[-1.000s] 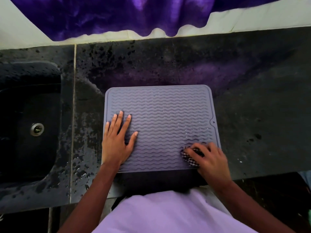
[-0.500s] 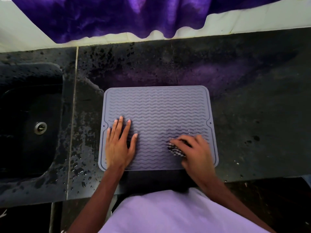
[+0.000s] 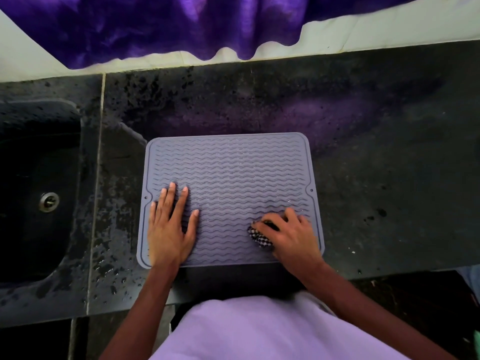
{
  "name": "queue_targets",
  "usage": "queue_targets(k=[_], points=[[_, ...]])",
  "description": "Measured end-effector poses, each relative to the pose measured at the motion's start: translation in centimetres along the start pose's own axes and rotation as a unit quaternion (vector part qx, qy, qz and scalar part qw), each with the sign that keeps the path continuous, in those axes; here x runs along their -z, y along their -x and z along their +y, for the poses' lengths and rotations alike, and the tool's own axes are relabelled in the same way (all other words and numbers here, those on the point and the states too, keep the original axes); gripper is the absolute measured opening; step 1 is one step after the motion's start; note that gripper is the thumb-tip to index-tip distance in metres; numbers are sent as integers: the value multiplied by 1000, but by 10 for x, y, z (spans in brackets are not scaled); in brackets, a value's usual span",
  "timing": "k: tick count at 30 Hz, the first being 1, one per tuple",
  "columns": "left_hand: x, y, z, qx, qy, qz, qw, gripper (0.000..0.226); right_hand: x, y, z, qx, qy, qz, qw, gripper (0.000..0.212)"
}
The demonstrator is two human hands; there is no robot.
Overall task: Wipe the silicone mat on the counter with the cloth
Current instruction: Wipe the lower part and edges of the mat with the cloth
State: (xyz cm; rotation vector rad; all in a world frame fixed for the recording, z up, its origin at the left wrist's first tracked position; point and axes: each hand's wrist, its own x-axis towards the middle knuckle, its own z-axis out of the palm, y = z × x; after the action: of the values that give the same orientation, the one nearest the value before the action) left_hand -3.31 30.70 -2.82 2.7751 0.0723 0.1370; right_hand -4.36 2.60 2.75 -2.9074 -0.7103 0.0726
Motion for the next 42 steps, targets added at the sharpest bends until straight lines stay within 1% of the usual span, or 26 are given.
queue_targets(k=[4,8,10,12,13,15,17,19,21,23,24,27,30,32,35,37,39,42], points=[[1,0,1,-2,3,6,1000,61,11,18,34,-26,38,-25,999,64],[1,0,3,0,4,12,1000,61,21,40,61,-97,63,-41,992,67],[0,0,4,-1,4,24,1000,60,25,45,65,-147,50,-37,987,67],[-1,0,5,-3,3,30,1000,60,29,39,59,-169,14,-15,985,66],[-1,0,5,-4,3,31,1000,60,30,32,52,-160,-11,3,987,66],[-1,0,5,-2,3,32,999,59,30,11,31,-112,-55,27,992,66],[-1,0,5,-3,4,32,999,59,25,-12,5,-64,-78,18,995,67],[-2,0,4,-6,6,33,999,59,16,-30,-19,-33,-77,-4,996,68],[-2,0,4,-9,8,35,999,59,5,-38,-32,-16,-61,-17,998,60],[-3,0,2,-11,8,33,999,59,-2,-37,-31,-9,-38,-6,999,43],[-3,0,2,-13,8,30,999,59,-3,-35,-28,-10,-29,-1,1000,39],[-3,0,0,-15,9,28,999,60,-2,-23,-8,-14,-7,2,1000,41],[-3,0,0,-17,11,32,999,60,5,-3,23,-28,9,8,1000,57],[-4,0,0,-18,7,34,999,61,12,14,46,-64,21,7,998,65],[-4,-1,2,-17,9,37,999,61,20,31,71,-143,22,-6,989,66],[-5,-1,3,-10,7,35,999,61,22,32,73,-189,11,-18,982,64],[-5,0,3,-6,4,33,999,62,24,23,62,-207,-11,-10,978,61],[-5,-1,2,-6,7,33,999,62,23,-4,30,-162,-63,16,985,65]])
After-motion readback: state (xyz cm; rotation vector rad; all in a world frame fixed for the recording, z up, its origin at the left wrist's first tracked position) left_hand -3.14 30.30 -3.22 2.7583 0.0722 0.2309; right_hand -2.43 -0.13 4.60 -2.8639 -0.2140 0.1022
